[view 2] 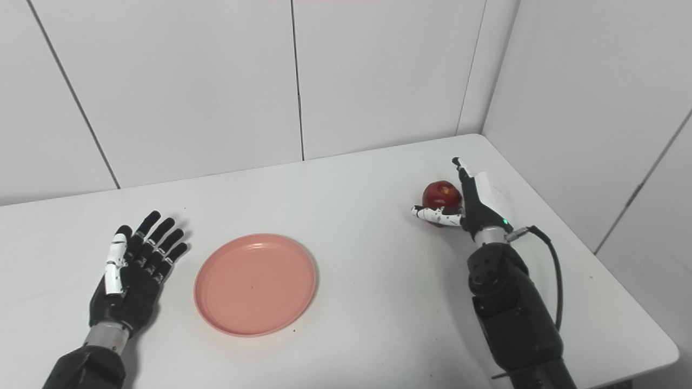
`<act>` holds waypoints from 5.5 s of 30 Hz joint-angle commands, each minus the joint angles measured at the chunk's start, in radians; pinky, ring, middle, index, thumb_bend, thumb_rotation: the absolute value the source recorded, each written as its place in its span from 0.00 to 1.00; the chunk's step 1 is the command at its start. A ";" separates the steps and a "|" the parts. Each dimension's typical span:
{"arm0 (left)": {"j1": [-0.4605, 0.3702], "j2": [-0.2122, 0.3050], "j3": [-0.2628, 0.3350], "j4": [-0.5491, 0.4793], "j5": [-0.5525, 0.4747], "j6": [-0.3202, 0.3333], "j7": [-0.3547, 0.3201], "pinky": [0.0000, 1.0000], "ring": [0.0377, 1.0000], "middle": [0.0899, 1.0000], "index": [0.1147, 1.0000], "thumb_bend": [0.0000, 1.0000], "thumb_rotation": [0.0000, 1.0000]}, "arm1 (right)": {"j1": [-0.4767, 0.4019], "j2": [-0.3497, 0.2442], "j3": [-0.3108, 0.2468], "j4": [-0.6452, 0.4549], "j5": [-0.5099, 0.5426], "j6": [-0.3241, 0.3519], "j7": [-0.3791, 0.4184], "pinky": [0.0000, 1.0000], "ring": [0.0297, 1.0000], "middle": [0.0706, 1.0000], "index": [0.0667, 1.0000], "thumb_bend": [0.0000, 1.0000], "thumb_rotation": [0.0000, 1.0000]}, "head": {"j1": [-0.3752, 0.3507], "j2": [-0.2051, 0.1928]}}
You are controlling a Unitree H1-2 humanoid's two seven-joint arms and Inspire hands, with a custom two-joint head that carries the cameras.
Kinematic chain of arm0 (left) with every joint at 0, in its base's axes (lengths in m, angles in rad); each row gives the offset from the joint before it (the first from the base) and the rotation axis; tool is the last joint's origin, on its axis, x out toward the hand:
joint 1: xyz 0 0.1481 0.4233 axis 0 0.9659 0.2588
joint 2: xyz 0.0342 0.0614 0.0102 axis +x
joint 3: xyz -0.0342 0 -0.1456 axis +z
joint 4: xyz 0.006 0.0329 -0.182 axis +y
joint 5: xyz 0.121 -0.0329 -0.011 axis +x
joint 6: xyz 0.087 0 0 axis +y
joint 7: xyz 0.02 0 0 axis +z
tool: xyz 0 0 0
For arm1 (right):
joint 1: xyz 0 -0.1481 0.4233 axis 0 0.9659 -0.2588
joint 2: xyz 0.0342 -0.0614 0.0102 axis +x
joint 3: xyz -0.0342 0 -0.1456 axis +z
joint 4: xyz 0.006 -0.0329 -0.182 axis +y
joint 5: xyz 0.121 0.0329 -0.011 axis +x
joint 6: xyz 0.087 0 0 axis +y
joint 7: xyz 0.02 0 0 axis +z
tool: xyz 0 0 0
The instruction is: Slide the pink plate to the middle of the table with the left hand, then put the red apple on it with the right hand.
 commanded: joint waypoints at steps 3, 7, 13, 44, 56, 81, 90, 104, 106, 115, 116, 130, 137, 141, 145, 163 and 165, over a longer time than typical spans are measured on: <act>0.016 0.002 -0.002 0.003 0.000 0.042 0.011 0.88 0.88 0.88 0.87 0.38 1.00 | -0.058 -0.030 -0.001 -0.005 -0.010 -0.010 -0.029 0.77 0.87 0.90 0.91 1.00 0.37 | 0.000 0.001; 0.016 0.002 -0.002 0.000 0.002 0.045 0.014 0.88 0.87 0.88 0.86 0.38 1.00 | -0.065 -0.032 0.001 0.015 -0.007 -0.021 -0.035 0.77 0.87 0.90 0.90 1.00 0.36 | 0.001 0.003; 0.017 0.000 -0.001 -0.004 0.001 0.050 0.016 0.88 0.87 0.88 0.86 0.38 1.00 | -0.075 -0.031 -0.002 0.034 0.001 -0.016 -0.035 0.77 0.87 0.90 0.89 1.00 0.34 | 0.001 0.003; 0.018 -0.001 0.000 -0.002 0.000 0.051 0.016 0.88 0.87 0.88 0.87 0.38 1.00 | -0.093 -0.029 0.003 0.172 0.091 -0.182 -0.147 0.48 0.52 0.55 0.56 0.82 0.15 | 0.007 0.002; 0.020 -0.002 -0.002 -0.006 0.003 0.051 0.018 0.88 0.87 0.88 0.86 0.38 1.00 | -0.102 -0.033 0.029 0.225 0.077 -0.270 -0.215 0.39 0.44 0.46 0.45 0.52 0.13 | 0.009 0.003; 0.023 -0.020 -0.014 -0.012 0.016 0.048 0.033 0.87 0.87 0.87 0.86 0.38 1.00 | -0.095 -0.016 0.045 -0.090 0.043 -0.177 -0.125 0.39 0.44 0.46 0.45 0.52 0.13 | 0.049 -0.006; 0.028 -0.034 -0.029 -0.027 0.033 0.048 0.056 0.86 0.86 0.87 0.85 0.38 1.00 | -0.128 0.021 0.118 -0.213 -0.001 -0.149 -0.036 0.37 0.42 0.46 0.45 0.52 0.13 | 0.088 -0.010; 0.039 -0.073 -0.054 -0.053 0.069 0.034 0.093 0.85 0.85 0.86 0.84 0.37 1.00 | -0.178 0.151 0.246 -0.205 -0.037 -0.241 -0.014 0.33 0.39 0.44 0.45 0.52 0.13 | 0.214 -0.006; 0.038 -0.082 -0.053 -0.056 0.068 0.038 0.101 0.85 0.85 0.86 0.83 0.37 1.00 | -0.185 0.171 0.261 -0.204 -0.032 -0.243 -0.008 0.32 0.38 0.43 0.45 0.52 0.13 | 0.238 -0.005; 0.029 -0.103 -0.048 -0.061 0.070 0.036 0.138 0.85 0.85 0.86 0.83 0.37 1.00 | -0.179 0.259 0.340 -0.201 -0.054 -0.241 -0.004 0.30 0.36 0.43 0.45 0.52 0.13 | 0.318 -0.001; 0.026 -0.105 -0.044 -0.060 0.071 0.036 0.146 0.85 0.85 0.85 0.83 0.37 1.00 | -0.173 0.271 0.352 -0.202 -0.059 -0.240 -0.004 0.30 0.36 0.42 0.45 0.52 0.13 | 0.335 0.000; 0.002 -0.110 -0.015 -0.057 0.073 0.026 0.164 0.85 0.85 0.85 0.84 0.38 1.00 | -0.112 0.335 0.421 -0.188 -0.018 -0.294 0.008 0.28 0.34 0.41 0.45 0.52 0.13 | 0.418 0.008; -0.003 -0.106 -0.018 -0.056 0.085 0.011 0.165 0.83 0.84 0.84 0.83 0.38 1.00 | -0.100 0.338 0.446 -0.160 -0.003 -0.326 0.010 0.29 0.36 0.42 0.45 0.52 0.13 | 0.431 0.011; -0.003 -0.106 -0.020 -0.059 0.093 0.009 0.170 0.82 0.84 0.83 0.82 0.37 1.00 | -0.091 0.337 0.454 -0.144 0.006 -0.340 0.018 0.30 0.37 0.43 0.45 0.52 0.13 | 0.434 0.014; -0.003 -0.105 -0.021 -0.056 0.095 0.007 0.165 0.83 0.84 0.84 0.83 0.37 1.00 | -0.080 0.344 0.464 -0.123 0.008 -0.335 0.030 0.31 0.37 0.43 0.45 0.52 0.13 | 0.436 0.014; -0.004 -0.116 -0.025 -0.062 0.103 0.013 0.176 0.83 0.84 0.84 0.83 0.38 1.00 | -0.070 0.345 0.480 -0.044 -0.010 -0.352 0.028 0.30 0.36 0.43 0.45 0.52 0.13 | 0.435 0.028; -0.003 -0.115 -0.028 -0.063 0.102 0.010 0.173 0.83 0.84 0.85 0.83 0.38 1.00 | -0.069 0.345 0.480 -0.040 -0.011 -0.352 0.027 0.29 0.35 0.42 0.45 0.52 0.13 | 0.435 0.031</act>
